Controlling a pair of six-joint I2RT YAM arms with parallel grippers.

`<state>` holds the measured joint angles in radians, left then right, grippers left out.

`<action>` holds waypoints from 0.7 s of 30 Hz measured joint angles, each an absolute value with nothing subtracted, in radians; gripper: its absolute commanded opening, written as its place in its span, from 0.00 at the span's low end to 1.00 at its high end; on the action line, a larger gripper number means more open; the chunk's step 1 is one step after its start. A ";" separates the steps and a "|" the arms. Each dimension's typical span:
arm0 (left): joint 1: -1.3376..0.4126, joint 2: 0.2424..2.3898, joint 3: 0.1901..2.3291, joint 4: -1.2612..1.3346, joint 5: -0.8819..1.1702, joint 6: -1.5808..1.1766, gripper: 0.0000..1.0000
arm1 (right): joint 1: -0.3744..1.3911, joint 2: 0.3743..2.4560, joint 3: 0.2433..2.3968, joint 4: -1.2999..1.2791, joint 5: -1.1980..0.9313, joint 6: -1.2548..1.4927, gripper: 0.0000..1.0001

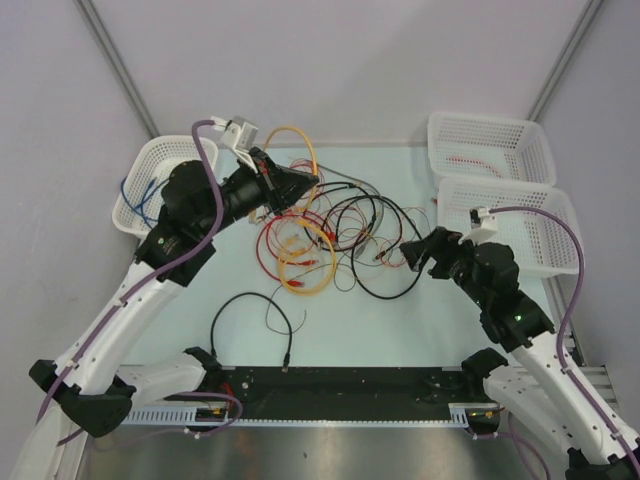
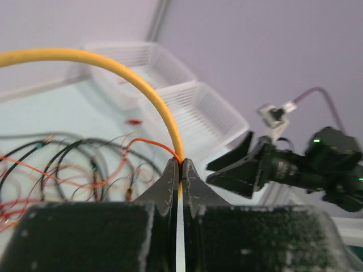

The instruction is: Untangle the cables

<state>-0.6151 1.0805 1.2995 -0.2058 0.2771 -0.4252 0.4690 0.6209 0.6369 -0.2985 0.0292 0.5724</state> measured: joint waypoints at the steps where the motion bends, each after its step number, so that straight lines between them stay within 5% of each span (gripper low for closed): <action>1: -0.615 1.079 1.316 -0.197 0.298 -0.438 0.00 | 0.469 0.611 0.645 -0.294 0.012 0.572 0.89; 21: -0.616 1.141 1.309 -0.123 0.531 -0.591 0.00 | 0.567 0.694 0.721 -0.026 -0.277 0.608 0.84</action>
